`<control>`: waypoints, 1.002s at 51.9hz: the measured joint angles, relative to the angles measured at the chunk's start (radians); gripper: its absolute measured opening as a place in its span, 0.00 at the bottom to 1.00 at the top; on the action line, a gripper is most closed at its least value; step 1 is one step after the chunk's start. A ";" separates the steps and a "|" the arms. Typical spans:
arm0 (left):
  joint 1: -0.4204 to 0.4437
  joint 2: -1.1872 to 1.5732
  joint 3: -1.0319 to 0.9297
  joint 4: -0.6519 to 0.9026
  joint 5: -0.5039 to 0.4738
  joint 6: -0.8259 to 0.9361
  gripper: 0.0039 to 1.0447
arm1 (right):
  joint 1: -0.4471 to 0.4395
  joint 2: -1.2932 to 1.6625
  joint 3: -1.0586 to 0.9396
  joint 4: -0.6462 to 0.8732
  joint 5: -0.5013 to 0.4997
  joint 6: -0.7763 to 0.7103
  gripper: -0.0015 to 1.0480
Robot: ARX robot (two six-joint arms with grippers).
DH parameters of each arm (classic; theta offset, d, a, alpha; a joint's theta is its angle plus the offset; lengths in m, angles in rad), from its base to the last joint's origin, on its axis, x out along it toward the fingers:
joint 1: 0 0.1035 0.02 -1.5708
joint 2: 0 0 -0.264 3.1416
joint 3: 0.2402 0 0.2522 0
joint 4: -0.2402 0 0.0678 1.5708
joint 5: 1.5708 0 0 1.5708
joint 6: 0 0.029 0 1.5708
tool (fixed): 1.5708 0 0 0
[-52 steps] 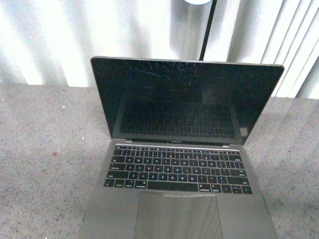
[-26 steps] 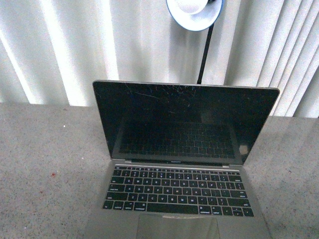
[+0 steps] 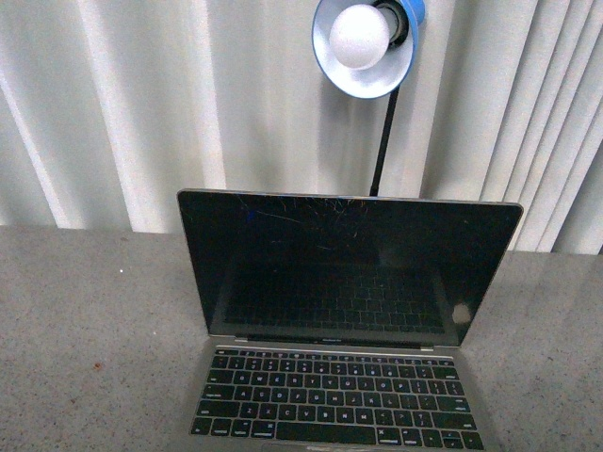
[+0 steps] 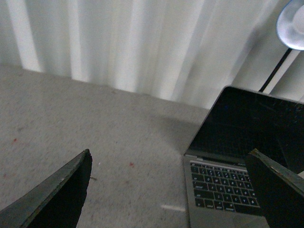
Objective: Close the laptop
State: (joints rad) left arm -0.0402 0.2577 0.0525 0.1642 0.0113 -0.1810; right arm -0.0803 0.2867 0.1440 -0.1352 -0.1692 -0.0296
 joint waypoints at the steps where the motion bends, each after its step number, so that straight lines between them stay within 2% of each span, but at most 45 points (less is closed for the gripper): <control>1: -0.011 0.037 0.007 0.046 0.019 0.008 0.94 | -0.005 0.034 0.010 0.027 -0.011 -0.014 0.93; 7: -0.092 0.249 0.078 0.267 0.097 0.083 0.94 | -0.005 0.217 0.067 0.186 -0.077 -0.136 0.93; 11: -0.150 0.480 0.165 0.441 0.140 0.161 0.94 | 0.012 0.419 0.139 0.344 -0.073 -0.252 0.93; 16: -0.196 0.760 0.291 0.570 0.157 0.253 0.94 | 0.035 0.667 0.236 0.478 -0.066 -0.344 0.93; 20: -0.211 0.888 0.376 0.581 0.202 0.330 0.94 | 0.037 0.779 0.294 0.516 -0.113 -0.348 0.93; 25: -0.229 1.045 0.517 0.562 0.209 0.396 0.94 | 0.042 0.911 0.387 0.545 -0.142 -0.340 0.93; 36: -0.259 1.277 0.752 0.525 0.114 0.472 0.94 | 0.083 1.105 0.579 0.509 -0.150 -0.389 0.92; 43: -0.272 1.387 0.848 0.485 0.120 0.501 0.94 | 0.112 1.167 0.645 0.454 -0.191 -0.524 0.67; 52: -0.294 1.443 0.916 0.414 0.157 0.545 0.68 | 0.111 1.251 0.746 0.381 -0.211 -0.682 0.40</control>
State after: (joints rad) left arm -0.3344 1.7008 0.9684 0.5785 0.1684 0.3637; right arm 0.0311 1.5375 0.8898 0.2462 -0.3801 -0.7116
